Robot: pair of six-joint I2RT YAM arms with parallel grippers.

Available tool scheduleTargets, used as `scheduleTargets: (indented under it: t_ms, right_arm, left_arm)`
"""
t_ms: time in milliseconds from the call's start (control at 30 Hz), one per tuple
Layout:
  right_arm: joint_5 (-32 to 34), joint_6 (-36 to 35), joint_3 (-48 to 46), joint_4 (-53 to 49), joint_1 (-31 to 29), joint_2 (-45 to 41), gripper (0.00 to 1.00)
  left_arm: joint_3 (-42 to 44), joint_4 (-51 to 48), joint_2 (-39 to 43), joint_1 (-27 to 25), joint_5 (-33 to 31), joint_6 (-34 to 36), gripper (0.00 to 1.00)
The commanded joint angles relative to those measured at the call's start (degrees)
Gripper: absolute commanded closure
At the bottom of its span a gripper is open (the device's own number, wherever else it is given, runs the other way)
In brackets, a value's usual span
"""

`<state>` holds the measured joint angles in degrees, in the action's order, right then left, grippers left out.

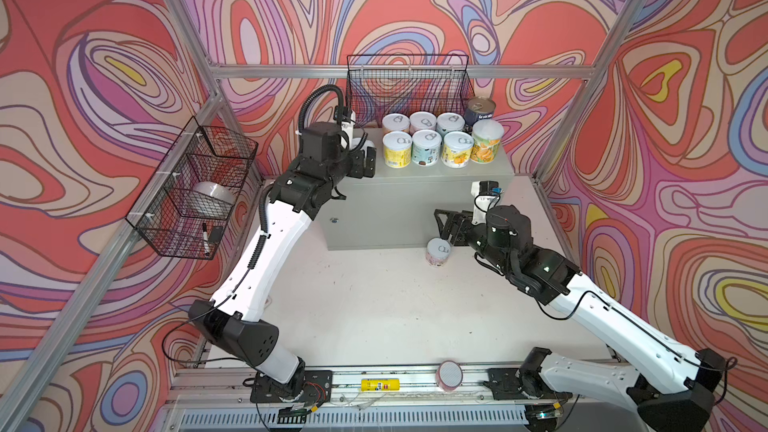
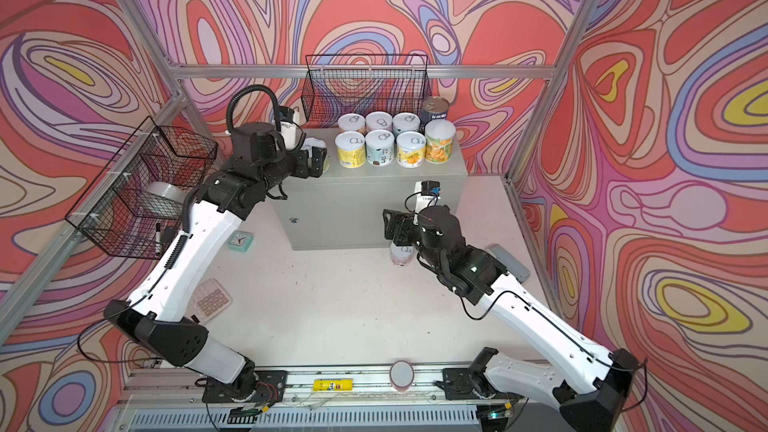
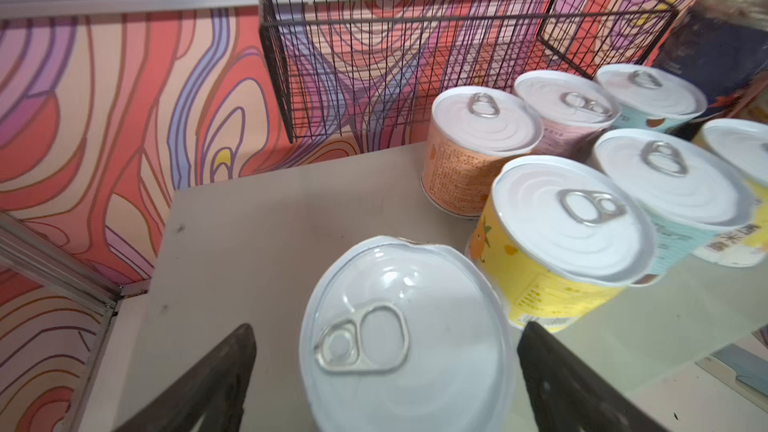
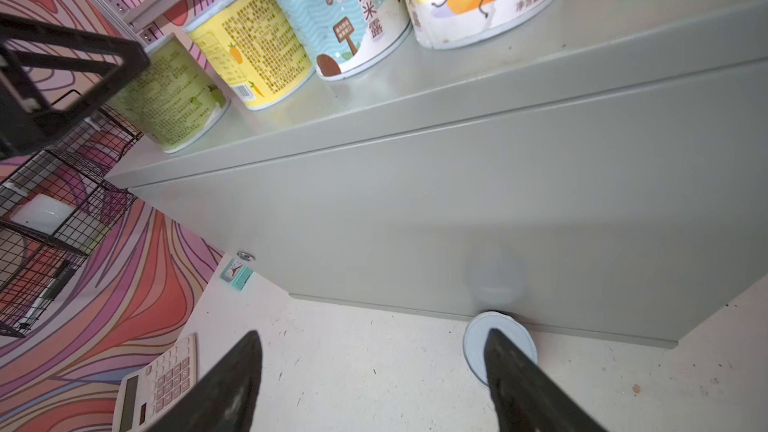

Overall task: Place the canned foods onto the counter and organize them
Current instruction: 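Lower the green-labelled can beside the orange can on the cabinet top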

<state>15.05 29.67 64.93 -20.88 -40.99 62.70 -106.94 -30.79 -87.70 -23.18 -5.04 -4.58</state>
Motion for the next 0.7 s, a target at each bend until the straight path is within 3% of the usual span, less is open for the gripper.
scheduleTargets:
  t_ms: [0,167,300,500,667]
  right_arm:
    - [-1.36,0.3,-0.19,1.45,0.04,0.67,0.14]
    - [-1.95,0.15,0.66,1.4,0.04,1.67,0.14]
    - [-2.3,-0.28,1.64,1.31,0.04,2.65,0.14]
    - [-2.57,-0.54,2.22,1.63,0.04,3.79,0.14]
    - [-2.11,-0.66,1.83,1.46,0.04,3.67,0.14]
  left_arm:
    - [1.93,0.14,5.47,0.39,-1.51,1.99,0.0]
    - [8.02,0.3,11.25,0.42,-0.16,0.61,0.07]
    - [12.67,1.87,14.62,0.36,1.69,-0.65,0.2]
    - [13.69,2.56,14.04,0.41,4.55,-2.03,0.29]
    - [14.42,4.26,11.65,0.38,5.88,-3.33,0.3]
